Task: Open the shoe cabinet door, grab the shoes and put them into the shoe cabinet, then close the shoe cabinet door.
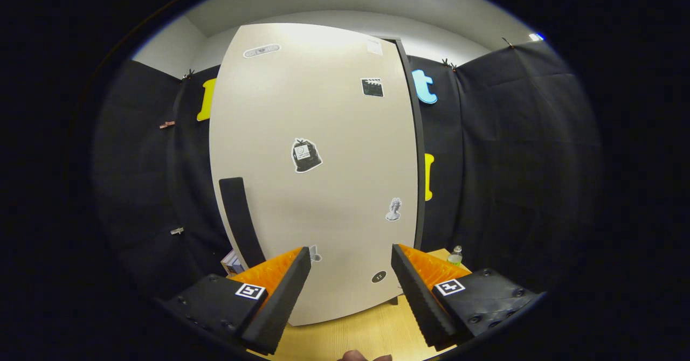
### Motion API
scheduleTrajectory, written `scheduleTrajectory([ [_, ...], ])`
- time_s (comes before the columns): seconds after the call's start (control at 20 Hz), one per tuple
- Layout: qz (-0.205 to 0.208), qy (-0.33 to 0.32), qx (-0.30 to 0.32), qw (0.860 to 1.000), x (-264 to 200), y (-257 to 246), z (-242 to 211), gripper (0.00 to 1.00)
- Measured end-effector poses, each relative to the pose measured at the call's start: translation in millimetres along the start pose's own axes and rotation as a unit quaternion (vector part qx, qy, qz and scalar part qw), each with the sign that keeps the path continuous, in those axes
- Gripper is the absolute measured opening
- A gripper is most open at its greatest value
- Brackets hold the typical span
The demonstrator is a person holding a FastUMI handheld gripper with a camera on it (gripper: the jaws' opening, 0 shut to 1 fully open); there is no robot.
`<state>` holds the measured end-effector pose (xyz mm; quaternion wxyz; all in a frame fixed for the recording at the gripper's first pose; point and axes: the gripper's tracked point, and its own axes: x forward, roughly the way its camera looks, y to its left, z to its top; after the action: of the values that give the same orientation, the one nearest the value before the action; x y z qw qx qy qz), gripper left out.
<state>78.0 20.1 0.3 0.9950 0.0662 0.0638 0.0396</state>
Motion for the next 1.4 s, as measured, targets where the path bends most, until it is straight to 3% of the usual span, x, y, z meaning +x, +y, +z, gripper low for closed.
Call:
scheduleTrajectory([
  [1.4,0.004,0.005,-0.001,1.000,-6,-6,-8,0.98],
])
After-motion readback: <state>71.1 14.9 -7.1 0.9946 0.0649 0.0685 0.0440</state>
